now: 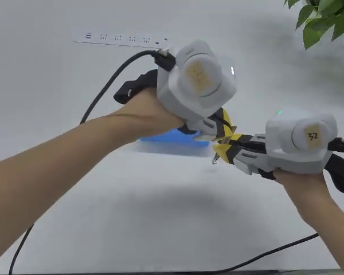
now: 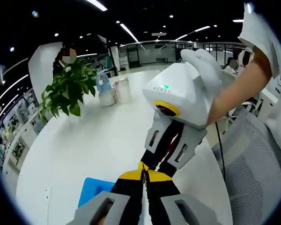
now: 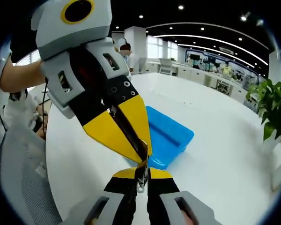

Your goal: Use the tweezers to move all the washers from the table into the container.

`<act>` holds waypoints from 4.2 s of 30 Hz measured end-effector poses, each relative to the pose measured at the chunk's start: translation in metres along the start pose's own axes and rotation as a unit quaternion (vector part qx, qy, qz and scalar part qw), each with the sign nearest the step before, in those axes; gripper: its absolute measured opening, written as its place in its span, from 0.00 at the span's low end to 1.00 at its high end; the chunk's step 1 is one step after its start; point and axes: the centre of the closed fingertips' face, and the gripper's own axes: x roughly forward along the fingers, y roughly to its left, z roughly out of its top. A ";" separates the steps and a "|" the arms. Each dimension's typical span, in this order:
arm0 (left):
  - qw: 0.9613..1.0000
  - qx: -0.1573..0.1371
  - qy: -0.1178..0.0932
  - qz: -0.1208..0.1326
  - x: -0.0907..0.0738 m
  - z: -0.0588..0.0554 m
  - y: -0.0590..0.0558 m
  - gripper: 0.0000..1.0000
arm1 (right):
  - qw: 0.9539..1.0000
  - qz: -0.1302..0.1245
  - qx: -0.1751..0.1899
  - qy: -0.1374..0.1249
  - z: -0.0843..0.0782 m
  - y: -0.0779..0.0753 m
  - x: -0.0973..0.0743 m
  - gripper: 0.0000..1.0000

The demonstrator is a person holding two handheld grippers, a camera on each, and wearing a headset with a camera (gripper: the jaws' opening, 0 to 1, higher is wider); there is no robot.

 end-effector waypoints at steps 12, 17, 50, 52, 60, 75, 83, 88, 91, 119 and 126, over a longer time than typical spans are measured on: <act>1.000 0.024 -0.003 0.013 -0.042 0.016 0.021 0.00 | 0.999 0.011 -0.015 -0.027 0.052 0.007 -0.006 0.03; 0.999 0.011 -0.011 0.029 -0.054 0.016 0.038 0.00 | 0.999 0.006 -0.027 -0.035 0.071 0.000 0.004 0.03; 0.996 -0.019 0.054 0.071 -0.033 -0.064 0.052 0.00 | 0.999 0.021 -0.025 0.017 0.037 -0.002 0.086 0.06; 0.996 -0.013 0.052 0.075 -0.037 -0.065 0.056 0.00 | 0.999 0.016 -0.042 0.014 0.041 0.000 0.081 0.06; 0.995 0.000 0.011 0.100 -0.071 -0.036 0.033 0.00 | 0.997 0.011 -0.076 -0.016 0.064 0.020 0.049 0.08; 0.996 -0.002 -0.014 0.088 -0.101 -0.042 -0.036 0.00 | 0.990 0.005 -0.141 0.017 0.037 0.072 0.011 0.09; 0.998 -0.016 0.004 0.057 -0.077 -0.073 -0.055 0.00 | 0.990 0.003 -0.129 0.058 -0.004 0.080 0.013 0.09; 0.999 -0.033 0.025 0.032 -0.056 -0.103 -0.070 0.00 | 0.991 0.009 -0.099 0.088 -0.033 0.088 0.024 0.10; 0.998 -0.038 0.040 0.025 -0.047 -0.119 -0.073 0.00 | 0.990 0.011 -0.094 0.105 -0.046 0.091 0.030 0.10; 0.976 -0.175 0.100 0.082 -0.049 -0.173 -0.069 0.14 | 0.997 -0.042 0.066 0.019 -0.019 0.103 -0.040 0.37; 0.953 -0.244 0.036 0.179 -0.098 -0.149 -0.054 0.27 | 0.992 -0.060 0.106 -0.039 0.011 0.089 -0.046 0.47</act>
